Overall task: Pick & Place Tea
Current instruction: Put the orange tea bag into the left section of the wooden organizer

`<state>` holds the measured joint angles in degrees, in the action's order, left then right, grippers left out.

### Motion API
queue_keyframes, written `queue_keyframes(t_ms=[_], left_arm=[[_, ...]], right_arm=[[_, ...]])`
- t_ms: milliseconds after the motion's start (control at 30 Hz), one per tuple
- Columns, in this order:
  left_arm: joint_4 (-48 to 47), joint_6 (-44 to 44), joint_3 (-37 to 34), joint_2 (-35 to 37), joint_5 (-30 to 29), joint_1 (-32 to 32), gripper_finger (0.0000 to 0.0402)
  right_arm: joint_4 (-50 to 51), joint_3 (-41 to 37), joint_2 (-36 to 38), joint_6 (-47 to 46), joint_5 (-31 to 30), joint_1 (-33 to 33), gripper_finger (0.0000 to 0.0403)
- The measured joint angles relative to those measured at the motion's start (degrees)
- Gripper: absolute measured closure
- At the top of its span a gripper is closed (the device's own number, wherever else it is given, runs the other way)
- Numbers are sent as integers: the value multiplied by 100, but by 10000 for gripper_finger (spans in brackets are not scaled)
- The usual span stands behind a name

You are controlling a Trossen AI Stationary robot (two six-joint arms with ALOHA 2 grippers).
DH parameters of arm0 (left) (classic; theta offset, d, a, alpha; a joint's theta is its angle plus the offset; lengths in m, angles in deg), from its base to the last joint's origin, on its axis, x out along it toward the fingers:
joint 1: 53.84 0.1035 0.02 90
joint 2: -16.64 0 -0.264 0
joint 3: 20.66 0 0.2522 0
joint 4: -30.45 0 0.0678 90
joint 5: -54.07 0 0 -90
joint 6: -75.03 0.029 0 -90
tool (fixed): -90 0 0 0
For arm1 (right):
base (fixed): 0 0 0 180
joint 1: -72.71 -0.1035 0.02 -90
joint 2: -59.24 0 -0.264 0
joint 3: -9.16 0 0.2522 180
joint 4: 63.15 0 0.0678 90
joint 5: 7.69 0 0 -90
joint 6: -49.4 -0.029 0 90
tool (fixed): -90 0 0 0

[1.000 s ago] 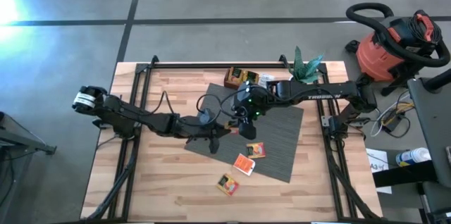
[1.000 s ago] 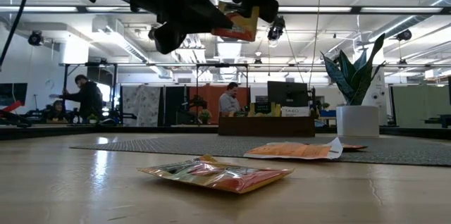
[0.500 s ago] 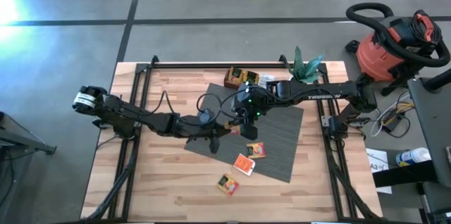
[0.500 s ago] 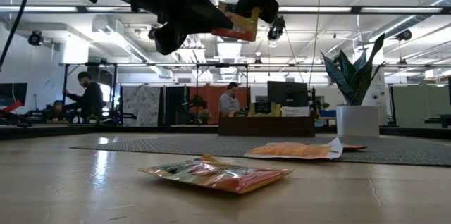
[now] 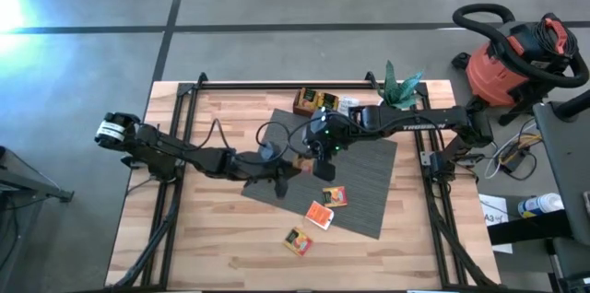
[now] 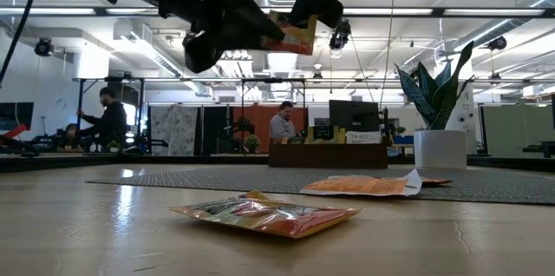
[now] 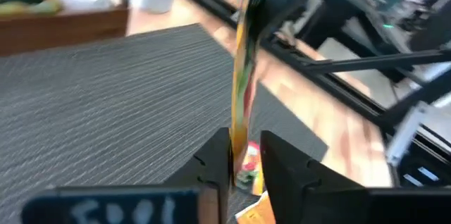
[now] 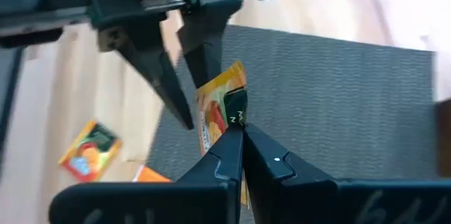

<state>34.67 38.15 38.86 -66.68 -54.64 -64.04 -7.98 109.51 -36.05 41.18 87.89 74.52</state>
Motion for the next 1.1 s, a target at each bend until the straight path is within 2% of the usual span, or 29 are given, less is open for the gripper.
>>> queue_keyframes(t_ms=[167,400,533,733,933,1100], left_arm=[[-663,-657,-2,0,-544,-71,297],[-919,-1129,-2,-2,-811,-433,291],[-1204,-1336,-4,-2,-933,-555,291],[-2021,-2077,-264,-20,-1761,-589,291],[-1858,-3081,-859,-24,-1795,-555,291],[-1821,-3500,-990,-24,-1795,-581,291]], right_arm=[[-18,0,0,-18,-586,80,394],[-48,0,0,-32,-1056,495,394],[-174,0,0,39,-1075,786,394],[-342,0,2,159,-1073,1094,394],[-348,-2,0,293,-1073,1328,394],[-456,-2,-99,429,-1045,1551,394]])
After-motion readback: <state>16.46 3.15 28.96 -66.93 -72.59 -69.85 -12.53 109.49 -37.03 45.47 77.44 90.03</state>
